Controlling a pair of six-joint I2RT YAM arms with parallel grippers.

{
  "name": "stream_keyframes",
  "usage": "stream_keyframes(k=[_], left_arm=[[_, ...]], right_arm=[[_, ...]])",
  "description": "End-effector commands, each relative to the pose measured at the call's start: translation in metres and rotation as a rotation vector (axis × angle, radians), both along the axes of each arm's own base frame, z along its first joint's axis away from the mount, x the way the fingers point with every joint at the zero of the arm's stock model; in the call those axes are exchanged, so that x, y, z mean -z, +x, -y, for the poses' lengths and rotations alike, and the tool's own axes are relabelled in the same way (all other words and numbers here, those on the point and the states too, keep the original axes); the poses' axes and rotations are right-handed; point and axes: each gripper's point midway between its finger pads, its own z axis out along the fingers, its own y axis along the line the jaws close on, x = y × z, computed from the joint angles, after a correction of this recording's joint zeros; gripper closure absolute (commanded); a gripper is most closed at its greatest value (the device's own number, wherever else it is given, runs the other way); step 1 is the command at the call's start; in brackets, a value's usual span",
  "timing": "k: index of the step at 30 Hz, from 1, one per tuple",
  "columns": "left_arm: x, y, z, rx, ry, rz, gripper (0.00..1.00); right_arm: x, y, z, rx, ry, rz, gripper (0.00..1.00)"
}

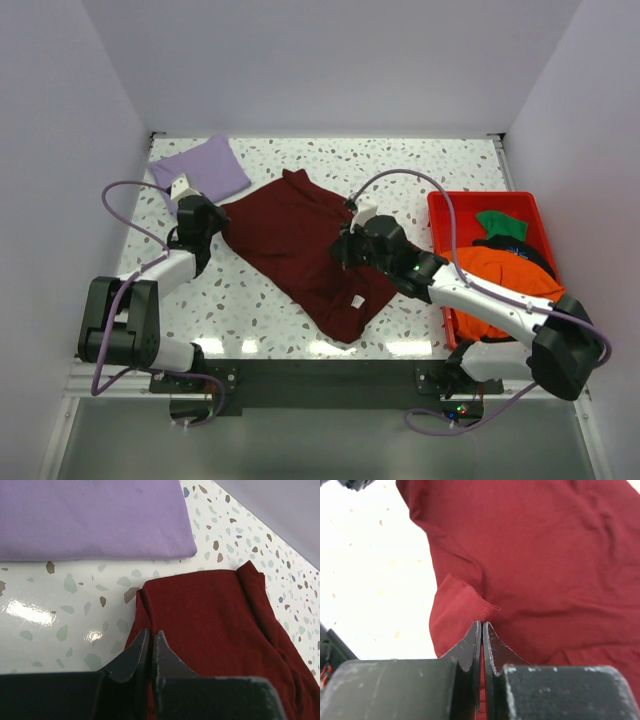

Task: Fold and stack the t-shirts
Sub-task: Flatten the tshirt out

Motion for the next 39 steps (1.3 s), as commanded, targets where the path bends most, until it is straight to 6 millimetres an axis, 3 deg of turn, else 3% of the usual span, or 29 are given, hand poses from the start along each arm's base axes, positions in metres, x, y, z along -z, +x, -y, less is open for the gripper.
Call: stream_keyframes(k=[1,5,12,16,20,21,23,28,29,30,32,33,34,35,36,38,39], left_arm=[[-0.012,0.005,-0.007,-0.012,0.027,0.046,1.00],[-0.014,0.002,-0.008,-0.016,0.028,0.052,1.00],[-0.015,0.002,-0.007,-0.015,0.027,0.055,1.00],[-0.019,0.002,-0.006,-0.006,0.024,0.066,1.00],[-0.040,0.001,-0.008,-0.001,0.057,0.118,1.00],[-0.045,0.001,-0.009,-0.002,0.063,0.131,1.00],[-0.062,0.002,-0.010,-0.002,0.073,0.166,1.00],[-0.095,0.011,-0.019,-0.049,0.101,0.198,1.00],[-0.098,0.013,-0.022,-0.056,0.114,0.196,1.00],[-0.106,0.016,-0.023,-0.061,0.120,0.210,1.00],[-0.120,0.029,-0.023,-0.054,0.134,0.203,1.00],[-0.145,0.037,-0.023,-0.054,0.134,0.230,1.00],[-0.144,0.038,-0.021,-0.036,0.142,0.200,1.00],[-0.156,0.039,-0.020,-0.029,0.141,0.218,1.00],[-0.175,0.039,-0.019,-0.027,0.142,0.254,1.00],[-0.206,0.030,-0.022,-0.038,0.149,0.310,1.00],[-0.224,0.026,-0.024,-0.051,0.153,0.345,1.00]], right_arm=[[0.021,-0.004,0.032,0.074,-0.110,-0.010,1.00],[0.015,-0.013,0.043,0.093,-0.093,-0.008,1.00],[0.039,-0.017,0.068,0.167,-0.156,-0.029,1.00],[0.032,0.000,0.076,0.231,-0.162,0.008,1.00],[0.001,0.037,0.091,0.305,-0.153,0.083,1.00],[-0.019,0.046,0.090,0.315,-0.132,0.115,1.00],[-0.038,0.061,0.098,0.331,-0.139,0.160,1.00],[-0.121,0.088,0.109,0.352,-0.049,0.306,1.00],[-0.133,0.095,0.117,0.366,-0.057,0.338,1.00],[-0.158,0.100,0.121,0.379,-0.037,0.381,1.00],[-0.183,0.111,0.134,0.394,-0.032,0.423,1.00],[-0.206,0.115,0.136,0.396,-0.013,0.457,1.00],[-0.219,0.118,0.141,0.390,-0.012,0.481,1.00],[-0.232,0.118,0.143,0.391,-0.009,0.506,1.00],[-0.258,0.118,0.145,0.395,0.005,0.547,1.00],[-0.280,0.114,0.150,0.391,-0.006,0.589,1.00],[-0.308,0.107,0.154,0.398,0.013,0.639,1.00]])
